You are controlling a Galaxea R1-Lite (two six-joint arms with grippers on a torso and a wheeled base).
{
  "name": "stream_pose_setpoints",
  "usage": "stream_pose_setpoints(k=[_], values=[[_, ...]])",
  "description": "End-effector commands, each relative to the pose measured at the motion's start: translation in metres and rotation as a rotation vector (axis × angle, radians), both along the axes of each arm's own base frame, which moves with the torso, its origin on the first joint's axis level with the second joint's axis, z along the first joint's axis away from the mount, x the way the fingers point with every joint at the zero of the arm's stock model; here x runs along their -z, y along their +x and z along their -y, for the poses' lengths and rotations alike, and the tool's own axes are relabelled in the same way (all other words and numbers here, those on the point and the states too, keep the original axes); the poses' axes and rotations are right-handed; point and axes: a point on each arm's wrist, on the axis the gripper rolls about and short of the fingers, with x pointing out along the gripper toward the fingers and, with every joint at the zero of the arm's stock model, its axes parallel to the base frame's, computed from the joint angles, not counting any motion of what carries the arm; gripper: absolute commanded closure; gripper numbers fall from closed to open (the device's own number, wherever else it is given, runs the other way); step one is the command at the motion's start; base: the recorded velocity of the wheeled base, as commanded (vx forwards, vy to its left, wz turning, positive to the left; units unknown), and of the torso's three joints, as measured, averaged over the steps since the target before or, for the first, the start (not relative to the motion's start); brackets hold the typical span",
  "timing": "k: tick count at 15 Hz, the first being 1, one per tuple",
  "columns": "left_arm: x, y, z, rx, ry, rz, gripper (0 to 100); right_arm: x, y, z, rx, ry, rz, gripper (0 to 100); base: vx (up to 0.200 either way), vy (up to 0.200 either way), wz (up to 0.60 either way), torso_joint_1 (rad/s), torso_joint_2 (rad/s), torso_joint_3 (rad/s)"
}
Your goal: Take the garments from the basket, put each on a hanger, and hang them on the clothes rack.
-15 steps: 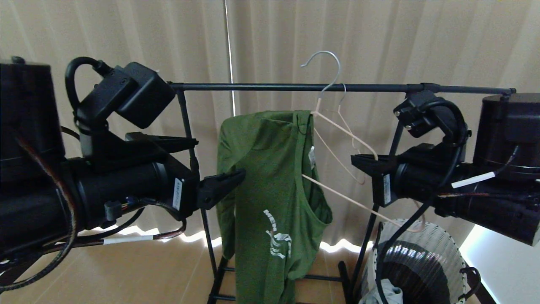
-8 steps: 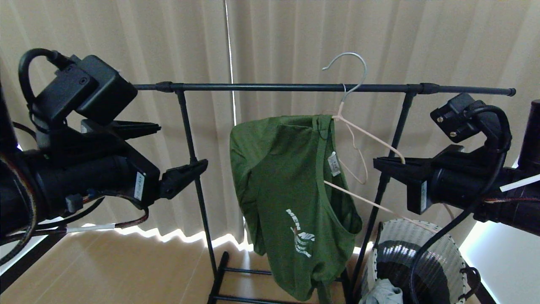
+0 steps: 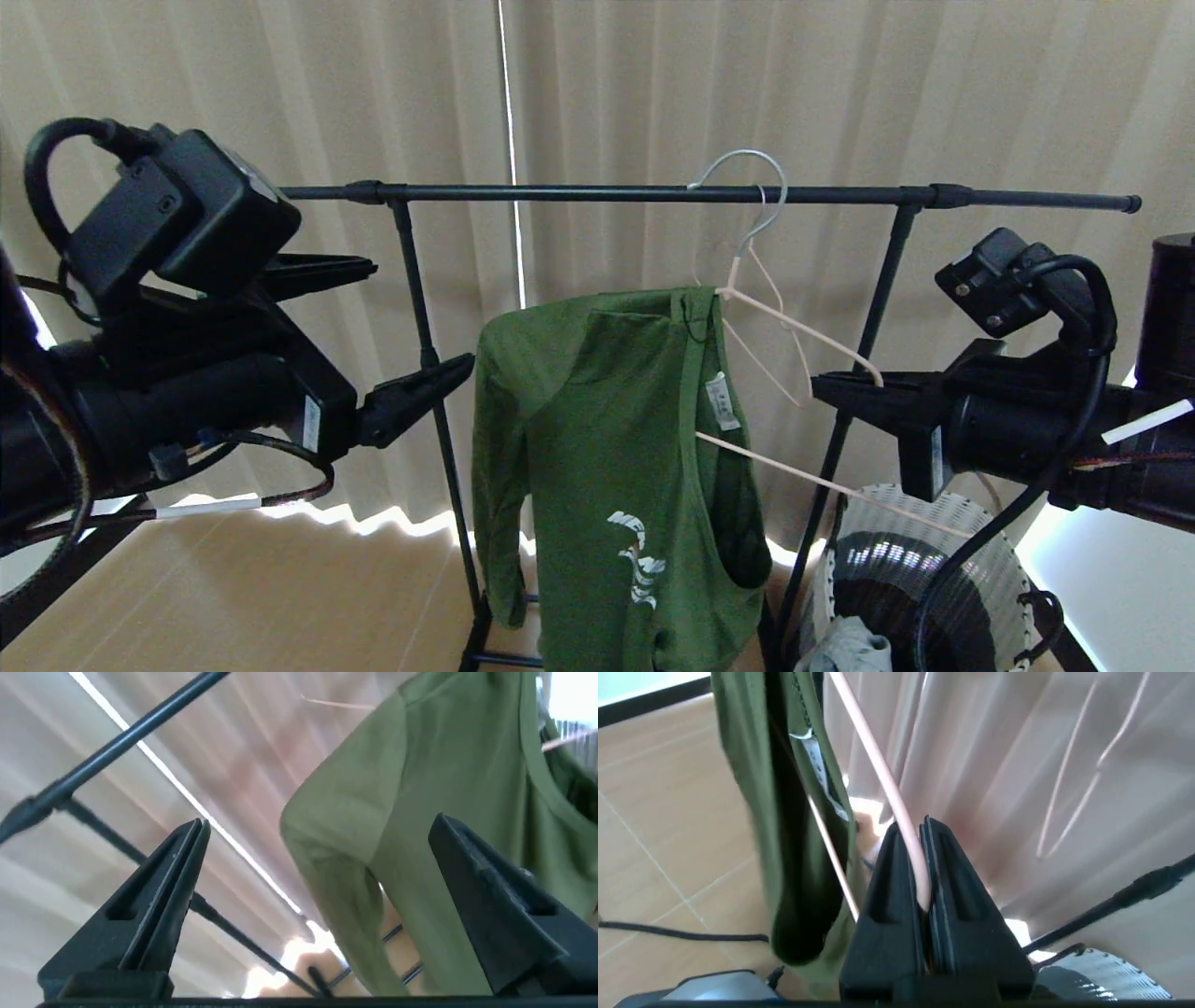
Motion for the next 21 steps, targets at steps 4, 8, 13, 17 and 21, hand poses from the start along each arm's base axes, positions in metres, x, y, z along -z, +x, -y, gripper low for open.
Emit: stream_pose_setpoints(k=[4, 8, 13, 17, 21], values=[[0.015, 0.017, 0.028, 0.137, 0.119, -0.003, 0, 0.007, 0.001, -0.019, -0.077, -0.013, -0.027, 100, 0.000, 0.000, 0.00, 0.000, 0.00, 0.000], [0.013, 0.041, 0.043, 0.141, 0.159, 0.020, 0, 0.003, 0.005, -0.034, -0.159, -0.019, -0.002, 100, 0.000, 0.000, 0.00, 0.000, 0.00, 0.000], [0.017, 0.051, 0.048, 0.142, 0.178, 0.048, 0, 0.001, -0.001, -0.041, -0.219, -0.006, 0.001, 100, 0.000, 0.000, 0.00, 0.000, 0.00, 0.000], [0.020, 0.052, 0.049, 0.142, 0.186, 0.043, 100, 0.001, -0.002, -0.043, -0.251, 0.003, -0.001, 100, 0.000, 0.000, 0.00, 0.000, 0.00, 0.000], [0.023, 0.053, 0.045, 0.132, 0.192, 0.031, 100, 0.000, -0.003, -0.042, -0.254, 0.007, 0.000, 100, 0.000, 0.000, 0.00, 0.000, 0.00, 0.000]])
